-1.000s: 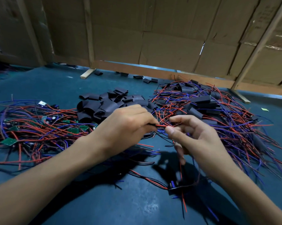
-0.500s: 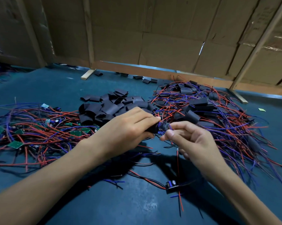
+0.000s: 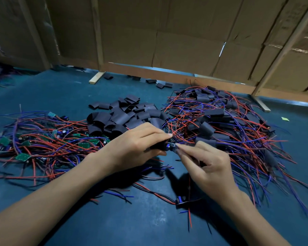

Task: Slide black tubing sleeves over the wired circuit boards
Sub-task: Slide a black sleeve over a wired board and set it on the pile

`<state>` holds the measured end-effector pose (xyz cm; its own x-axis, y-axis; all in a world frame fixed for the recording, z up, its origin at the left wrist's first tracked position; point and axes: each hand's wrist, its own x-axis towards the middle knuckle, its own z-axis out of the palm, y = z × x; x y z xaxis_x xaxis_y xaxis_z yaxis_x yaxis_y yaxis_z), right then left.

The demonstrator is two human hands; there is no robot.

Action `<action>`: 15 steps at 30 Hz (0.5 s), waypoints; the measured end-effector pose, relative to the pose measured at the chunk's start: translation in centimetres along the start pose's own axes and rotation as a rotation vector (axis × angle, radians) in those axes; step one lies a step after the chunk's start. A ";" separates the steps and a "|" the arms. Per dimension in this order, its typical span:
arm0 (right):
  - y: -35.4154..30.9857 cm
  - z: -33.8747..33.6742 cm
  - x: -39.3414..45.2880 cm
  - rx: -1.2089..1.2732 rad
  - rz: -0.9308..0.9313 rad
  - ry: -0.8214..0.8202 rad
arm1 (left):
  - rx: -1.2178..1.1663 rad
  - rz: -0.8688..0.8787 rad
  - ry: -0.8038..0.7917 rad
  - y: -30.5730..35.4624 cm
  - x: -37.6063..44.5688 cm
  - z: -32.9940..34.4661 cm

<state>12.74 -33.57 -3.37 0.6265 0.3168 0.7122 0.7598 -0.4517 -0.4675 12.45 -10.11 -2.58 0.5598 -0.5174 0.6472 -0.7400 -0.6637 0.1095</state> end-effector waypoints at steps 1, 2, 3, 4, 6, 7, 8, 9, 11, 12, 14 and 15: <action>0.0 0.0 -0.1 -0.053 -0.032 -0.018 | 0.018 0.022 -0.008 -0.1 0.0 0.1; -0.1 0.2 -0.2 -0.094 -0.057 -0.033 | 0.043 0.050 -0.015 -0.2 0.0 0.2; -0.1 0.3 -0.3 -0.113 -0.072 -0.039 | 0.068 0.077 -0.022 -0.3 0.0 0.3; -0.1 0.6 -0.4 -0.113 -0.077 -0.037 | 0.090 0.098 -0.030 -0.3 0.0 0.3; 0.0 1.2 -0.6 -0.103 -0.066 -0.011 | 0.124 0.128 -0.049 -0.3 0.1 0.4; 0.2 1.6 -0.8 -0.111 -0.049 0.001 | 0.129 0.136 -0.056 -0.4 0.2 0.4; 0.3 1.8 -1.0 -0.131 -0.032 0.007 | 0.128 0.140 -0.061 -0.5 0.3 0.4; 0.3 1.9 -1.1 -0.159 -0.015 0.006 | 0.123 0.140 -0.065 -0.6 0.3 0.3; 0.3 2.1 -1.0 -0.215 0.024 0.010 | 0.106 0.119 -0.064 -0.7 0.2 0.1; 0.2 2.1 -0.9 -0.229 0.040 0.015 | 0.094 0.096 -0.054 -0.7 0.1 0.0; -0.1 2.2 -0.6 -0.212 0.048 0.031 | 0.071 0.064 -0.012 -0.8 0.0 -0.1; -0.2 2.1 -0.6 -0.173 0.058 0.045 | 0.064 0.060 0.008 -1.0 0.0 0.0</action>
<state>12.58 -31.91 -4.79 0.6568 0.2501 0.7114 0.6792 -0.6060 -0.4141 13.11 -9.43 -2.67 0.5119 -0.5528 0.6576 -0.7463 -0.6652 0.0218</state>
